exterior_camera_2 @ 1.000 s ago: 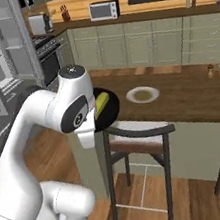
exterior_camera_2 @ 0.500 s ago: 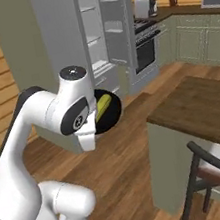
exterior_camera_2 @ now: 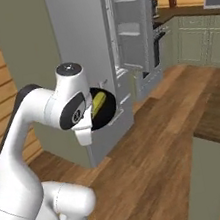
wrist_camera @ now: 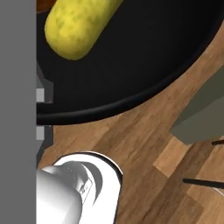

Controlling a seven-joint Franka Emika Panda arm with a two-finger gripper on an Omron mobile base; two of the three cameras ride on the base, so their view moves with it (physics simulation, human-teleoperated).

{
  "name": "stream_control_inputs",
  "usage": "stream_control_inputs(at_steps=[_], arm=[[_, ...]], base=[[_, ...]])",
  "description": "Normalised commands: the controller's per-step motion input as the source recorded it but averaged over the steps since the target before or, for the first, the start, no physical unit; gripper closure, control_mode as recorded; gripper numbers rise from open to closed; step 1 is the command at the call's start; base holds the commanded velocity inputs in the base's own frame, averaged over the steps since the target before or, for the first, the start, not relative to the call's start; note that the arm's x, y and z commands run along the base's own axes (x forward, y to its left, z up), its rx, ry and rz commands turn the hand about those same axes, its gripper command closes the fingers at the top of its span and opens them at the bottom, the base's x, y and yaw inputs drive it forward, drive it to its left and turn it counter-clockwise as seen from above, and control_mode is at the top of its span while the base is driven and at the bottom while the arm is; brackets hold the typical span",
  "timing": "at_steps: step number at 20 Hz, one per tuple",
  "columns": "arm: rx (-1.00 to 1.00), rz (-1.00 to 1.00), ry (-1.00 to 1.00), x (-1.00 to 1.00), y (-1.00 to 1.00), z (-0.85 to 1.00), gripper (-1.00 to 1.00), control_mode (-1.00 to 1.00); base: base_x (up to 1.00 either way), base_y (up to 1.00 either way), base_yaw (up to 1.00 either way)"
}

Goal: Pick the chicken drumstick and cucumber from their plates and place them in the bowl. Then put the bowl in the fridge.

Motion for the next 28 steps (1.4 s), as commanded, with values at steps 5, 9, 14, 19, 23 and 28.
stream_control_inputs(at_steps=[5,9,14,19,23,28], arm=[[0.00,0.00,0.00,0.00,0.00,0.00,1.00,1.00],[0.00,0.00,0.00,0.00,0.00,0.00,1.00,1.00],[0.00,0.00,0.00,0.00,0.00,0.00,1.00,1.00],[0.00,0.00,0.00,0.00,0.00,0.00,1.00,1.00],[0.00,0.00,0.00,0.00,0.00,0.00,1.00,1.00],[0.00,0.00,0.00,0.00,0.00,0.00,1.00,1.00]], base=[[0.73,0.16,-0.44],[0.71,-0.28,-0.46],[0.98,0.01,-0.46],[1.00,0.10,-0.34],[1.00,0.45,-0.15],[1.00,0.19,-0.05]])
